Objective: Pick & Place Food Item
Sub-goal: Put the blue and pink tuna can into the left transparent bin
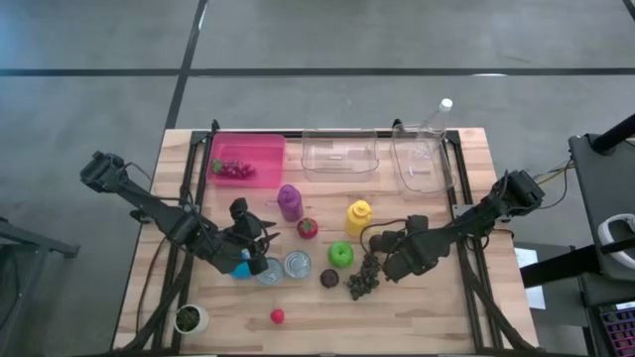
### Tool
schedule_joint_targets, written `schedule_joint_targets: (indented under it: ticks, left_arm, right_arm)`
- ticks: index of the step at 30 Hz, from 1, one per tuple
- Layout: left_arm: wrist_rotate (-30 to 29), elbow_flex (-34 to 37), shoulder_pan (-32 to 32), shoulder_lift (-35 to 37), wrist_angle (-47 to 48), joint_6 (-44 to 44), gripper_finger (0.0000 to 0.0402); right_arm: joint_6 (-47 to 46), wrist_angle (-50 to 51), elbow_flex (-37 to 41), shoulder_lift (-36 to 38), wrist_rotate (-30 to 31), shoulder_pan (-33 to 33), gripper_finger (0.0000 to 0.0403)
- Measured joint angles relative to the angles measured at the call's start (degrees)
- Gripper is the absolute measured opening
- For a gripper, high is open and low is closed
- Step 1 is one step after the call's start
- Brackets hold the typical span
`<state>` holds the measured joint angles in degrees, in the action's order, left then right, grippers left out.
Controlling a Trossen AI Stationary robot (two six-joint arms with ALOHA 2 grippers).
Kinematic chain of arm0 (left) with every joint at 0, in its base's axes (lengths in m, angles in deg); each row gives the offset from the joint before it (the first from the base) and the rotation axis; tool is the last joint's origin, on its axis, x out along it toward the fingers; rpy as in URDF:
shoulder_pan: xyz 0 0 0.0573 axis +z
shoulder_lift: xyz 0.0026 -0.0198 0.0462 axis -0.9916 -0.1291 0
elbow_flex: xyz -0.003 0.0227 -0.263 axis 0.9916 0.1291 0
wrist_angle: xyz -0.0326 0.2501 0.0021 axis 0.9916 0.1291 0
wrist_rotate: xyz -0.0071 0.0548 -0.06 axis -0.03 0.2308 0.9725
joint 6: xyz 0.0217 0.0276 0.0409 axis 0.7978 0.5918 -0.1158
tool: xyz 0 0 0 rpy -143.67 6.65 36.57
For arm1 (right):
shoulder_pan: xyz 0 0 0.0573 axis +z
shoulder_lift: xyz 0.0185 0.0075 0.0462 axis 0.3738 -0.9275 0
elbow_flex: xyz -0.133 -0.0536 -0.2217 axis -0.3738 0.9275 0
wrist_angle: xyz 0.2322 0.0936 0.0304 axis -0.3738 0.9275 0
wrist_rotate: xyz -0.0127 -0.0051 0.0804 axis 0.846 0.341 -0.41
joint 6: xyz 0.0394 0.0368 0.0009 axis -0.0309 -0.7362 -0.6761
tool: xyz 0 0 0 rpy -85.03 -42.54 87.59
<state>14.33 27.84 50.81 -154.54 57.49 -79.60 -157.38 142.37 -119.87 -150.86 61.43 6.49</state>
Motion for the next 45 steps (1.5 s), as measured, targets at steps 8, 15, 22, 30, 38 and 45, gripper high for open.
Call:
schedule_joint_targets:
  ticks: [8,15,22,30,38,45]
  left_arm:
    - [-0.01,0.0,0.0,0.0,0.01,0.0,0.0128]
    - [-0.01,0.0,0.0,0.0,-0.01,0.0,0.0131]
    - [-0.01,0.0,0.0,0.02,0.01,0.0,0.0128]
    - [-0.01,0.0,0.0,0.02,0.0,0.0,0.0132]
    - [0.01,0.0,0.0,0.02,0.01,0.0,0.0129]
    - [-0.01,0.0,0.02,0.02,0.01,0.0,0.0132]
  right_arm:
    - [0.21,0.13,0.0,0.0,0.02,0.0,0.0192]
    - [5.71,0.39,0.0,0.0,0.04,0.0,0.0201]
    - [12.09,0.32,0.0,0.0,0.18,0.04,0.0192]
    - [13.73,0.46,-1.22,1.17,0.17,0.02,0.0204]
    - [13.45,-0.11,-1.92,3.71,0.42,0.0,0.0192]
    - [13.71,0.17,-1.94,4.03,2.77,0.04,0.0202]
